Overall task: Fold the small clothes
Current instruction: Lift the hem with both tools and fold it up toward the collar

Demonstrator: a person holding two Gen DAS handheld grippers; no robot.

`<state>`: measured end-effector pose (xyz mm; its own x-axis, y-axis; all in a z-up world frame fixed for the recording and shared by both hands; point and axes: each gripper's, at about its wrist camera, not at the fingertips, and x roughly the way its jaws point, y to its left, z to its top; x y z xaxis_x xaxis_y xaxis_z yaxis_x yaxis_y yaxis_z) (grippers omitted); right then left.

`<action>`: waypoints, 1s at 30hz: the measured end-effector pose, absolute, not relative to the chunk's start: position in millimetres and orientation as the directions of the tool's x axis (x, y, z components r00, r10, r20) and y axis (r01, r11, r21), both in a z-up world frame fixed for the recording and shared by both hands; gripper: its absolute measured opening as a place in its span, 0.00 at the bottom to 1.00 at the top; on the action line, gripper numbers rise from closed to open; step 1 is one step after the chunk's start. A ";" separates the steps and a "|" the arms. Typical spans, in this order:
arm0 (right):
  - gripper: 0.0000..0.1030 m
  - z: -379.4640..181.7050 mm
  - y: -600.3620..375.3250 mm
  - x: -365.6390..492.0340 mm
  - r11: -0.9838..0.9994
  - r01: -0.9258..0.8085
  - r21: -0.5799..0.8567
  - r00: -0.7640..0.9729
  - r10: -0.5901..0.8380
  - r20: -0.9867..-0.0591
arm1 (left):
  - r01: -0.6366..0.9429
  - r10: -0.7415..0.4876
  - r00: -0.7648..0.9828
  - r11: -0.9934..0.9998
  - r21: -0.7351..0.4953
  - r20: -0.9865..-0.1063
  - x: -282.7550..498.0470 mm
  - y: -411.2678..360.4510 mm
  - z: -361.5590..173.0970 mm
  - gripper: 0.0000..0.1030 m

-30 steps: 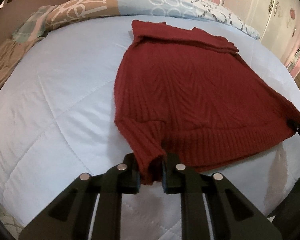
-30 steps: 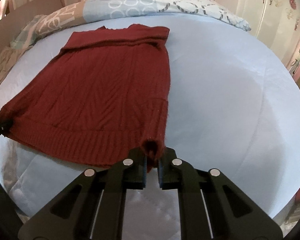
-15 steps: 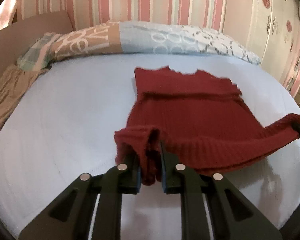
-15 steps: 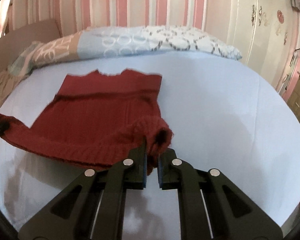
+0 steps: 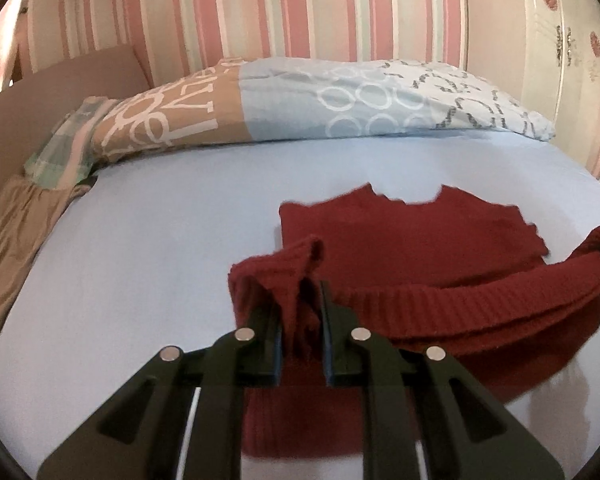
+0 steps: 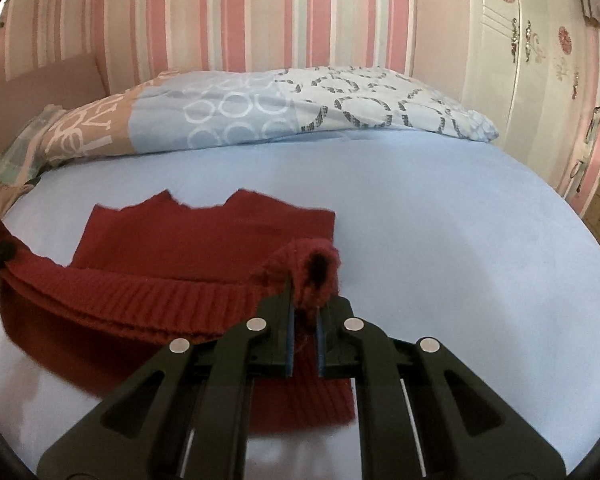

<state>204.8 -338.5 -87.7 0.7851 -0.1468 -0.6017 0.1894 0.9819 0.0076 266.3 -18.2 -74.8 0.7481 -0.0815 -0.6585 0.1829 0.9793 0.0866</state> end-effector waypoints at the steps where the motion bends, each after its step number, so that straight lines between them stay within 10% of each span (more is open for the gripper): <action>1: 0.08 -87.4 -339.6 215.9 0.981 0.193 0.007 0.785 -0.150 -0.601 | 0.183 -0.079 0.750 0.979 0.091 -0.657 279.3 -20.7 -74.9 0.15; 24: 0.08 -151.8 -359.3 343.0 0.967 0.252 -0.018 0.688 -0.192 -0.699 | 0.224 -0.015 0.703 0.953 0.201 -0.711 435.5 -65.0 -144.5 0.16; 27: 0.16 -146.5 -359.0 345.8 0.975 0.222 0.010 0.710 -0.155 -0.687 | 0.226 -0.022 0.699 0.955 0.191 -0.715 436.6 -64.2 -140.8 0.23; 30: 0.48 -132.8 -357.2 334.5 0.982 0.190 0.016 0.763 -0.137 -0.631 | 0.214 -0.039 0.709 0.963 0.162 -0.704 427.3 -54.0 -131.1 0.45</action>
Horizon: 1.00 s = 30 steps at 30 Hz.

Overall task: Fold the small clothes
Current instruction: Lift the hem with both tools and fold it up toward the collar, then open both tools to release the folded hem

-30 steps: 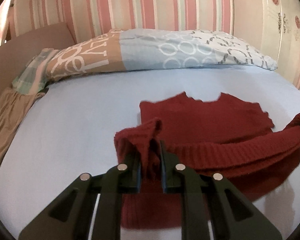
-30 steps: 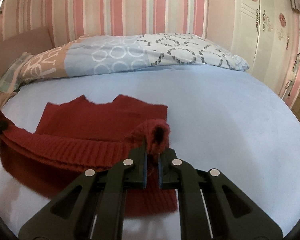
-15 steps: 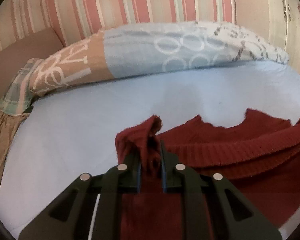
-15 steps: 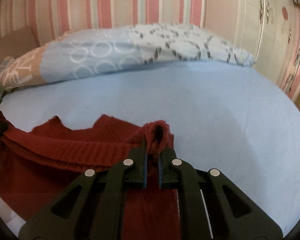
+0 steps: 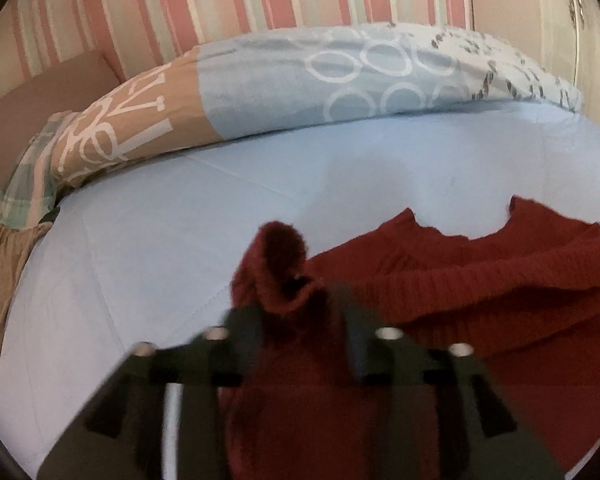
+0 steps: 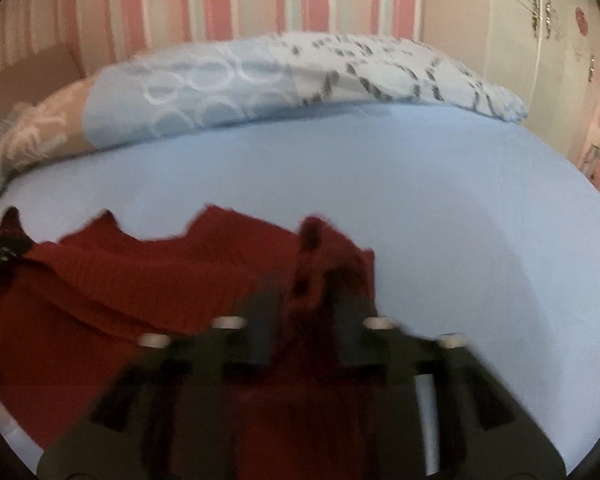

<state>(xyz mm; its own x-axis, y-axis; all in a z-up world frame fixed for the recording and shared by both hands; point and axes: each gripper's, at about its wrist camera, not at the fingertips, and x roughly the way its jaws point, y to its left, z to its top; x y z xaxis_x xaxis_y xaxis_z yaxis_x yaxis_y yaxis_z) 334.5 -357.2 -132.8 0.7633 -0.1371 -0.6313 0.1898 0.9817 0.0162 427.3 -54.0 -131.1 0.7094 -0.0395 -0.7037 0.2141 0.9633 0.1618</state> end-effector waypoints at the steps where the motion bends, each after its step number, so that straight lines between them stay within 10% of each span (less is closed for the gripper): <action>1: 0.48 -128.5 -356.6 328.9 0.984 0.180 0.009 0.776 -0.136 -0.616 | 0.214 -0.047 0.713 0.965 0.152 -0.700 423.4 -51.8 -128.8 0.45; 30: 0.55 -152.4 -342.2 369.0 0.996 0.078 -0.047 0.705 -0.088 -0.704 | 0.211 -0.012 0.648 0.964 0.164 -0.761 447.4 -55.1 -151.2 0.45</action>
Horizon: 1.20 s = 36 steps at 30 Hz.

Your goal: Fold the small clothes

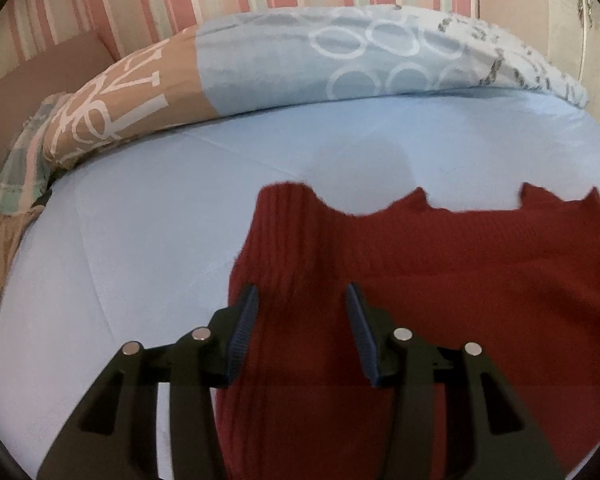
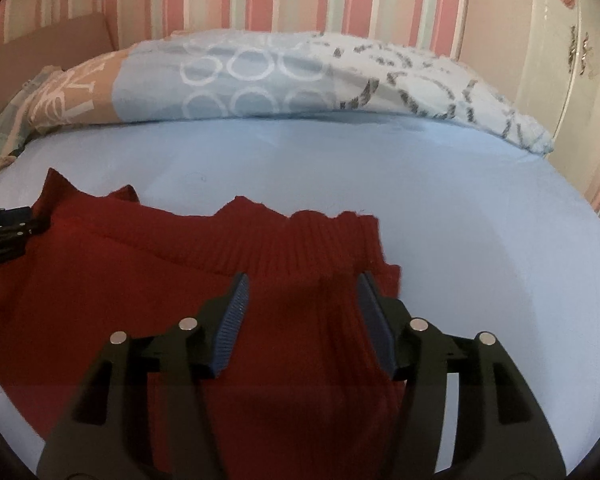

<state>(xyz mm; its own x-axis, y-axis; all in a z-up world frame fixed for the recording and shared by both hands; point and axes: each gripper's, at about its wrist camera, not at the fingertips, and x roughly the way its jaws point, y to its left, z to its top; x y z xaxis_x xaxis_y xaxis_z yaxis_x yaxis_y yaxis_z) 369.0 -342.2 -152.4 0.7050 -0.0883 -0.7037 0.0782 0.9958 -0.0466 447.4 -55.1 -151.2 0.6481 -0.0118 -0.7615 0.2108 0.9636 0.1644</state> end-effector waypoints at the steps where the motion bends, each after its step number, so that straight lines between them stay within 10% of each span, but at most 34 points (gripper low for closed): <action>1: 0.55 -157.2 -343.0 375.1 0.995 0.080 -0.051 0.688 -0.093 -0.720 | 0.199 0.011 0.654 0.962 0.186 -0.756 452.6 -55.0 -153.3 0.45; 14: 0.46 -174.2 -374.5 388.5 0.992 0.122 0.015 0.671 -0.071 -0.738 | 0.173 0.046 0.653 0.963 0.208 -0.756 471.0 -31.2 -158.7 0.62; 23: 0.92 -134.8 -296.1 309.8 0.997 -0.036 -0.071 0.800 -0.014 -0.600 | 0.161 -0.020 0.718 0.977 0.138 -0.696 384.0 -53.7 -122.0 0.81; 36: 0.86 -183.2 -286.5 321.8 0.998 -0.045 -0.045 0.698 -0.001 -0.716 | 0.186 -0.030 0.672 0.974 0.130 -0.740 359.8 -55.4 -162.9 0.90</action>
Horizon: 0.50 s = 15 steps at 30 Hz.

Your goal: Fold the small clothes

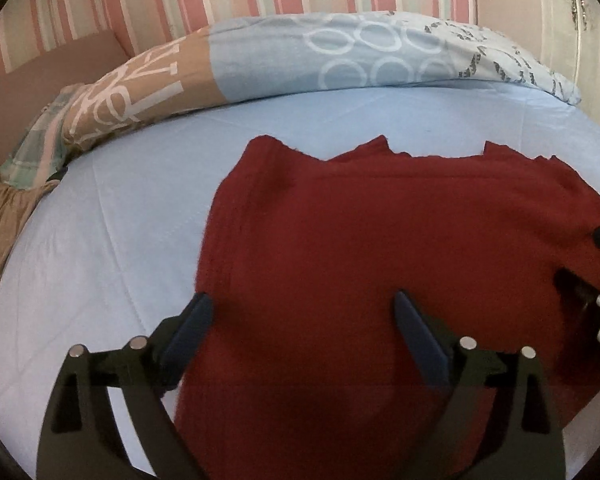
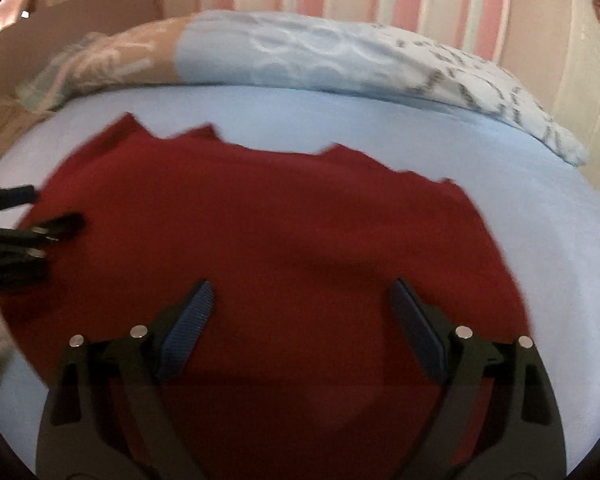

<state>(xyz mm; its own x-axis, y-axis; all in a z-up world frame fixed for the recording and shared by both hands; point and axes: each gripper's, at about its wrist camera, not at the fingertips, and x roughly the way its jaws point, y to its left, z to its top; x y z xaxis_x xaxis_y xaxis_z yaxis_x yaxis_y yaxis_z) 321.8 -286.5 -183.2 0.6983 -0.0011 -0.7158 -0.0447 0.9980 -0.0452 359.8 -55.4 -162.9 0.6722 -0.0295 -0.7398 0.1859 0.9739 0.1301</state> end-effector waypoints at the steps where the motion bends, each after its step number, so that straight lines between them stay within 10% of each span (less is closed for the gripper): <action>1: 0.86 -182.7 -292.9 320.3 0.998 -0.032 -0.047 0.698 -0.011 -0.716 | 0.189 -0.035 0.671 0.974 0.125 -0.741 358.7 -53.3 -163.0 0.90; 15: 0.86 -154.4 -311.2 270.3 1.000 -0.016 0.004 0.726 0.014 -0.688 | 0.232 -0.117 0.652 0.971 0.050 -0.749 327.7 -40.7 -144.2 0.89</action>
<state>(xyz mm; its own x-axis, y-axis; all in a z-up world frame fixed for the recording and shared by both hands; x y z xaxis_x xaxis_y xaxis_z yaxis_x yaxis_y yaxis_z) 270.3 -311.2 -154.4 0.7256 0.0144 -0.6880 -0.0163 0.9999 0.0038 327.7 -40.7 -144.2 0.6517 -0.1173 -0.7494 0.2321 0.9714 0.0497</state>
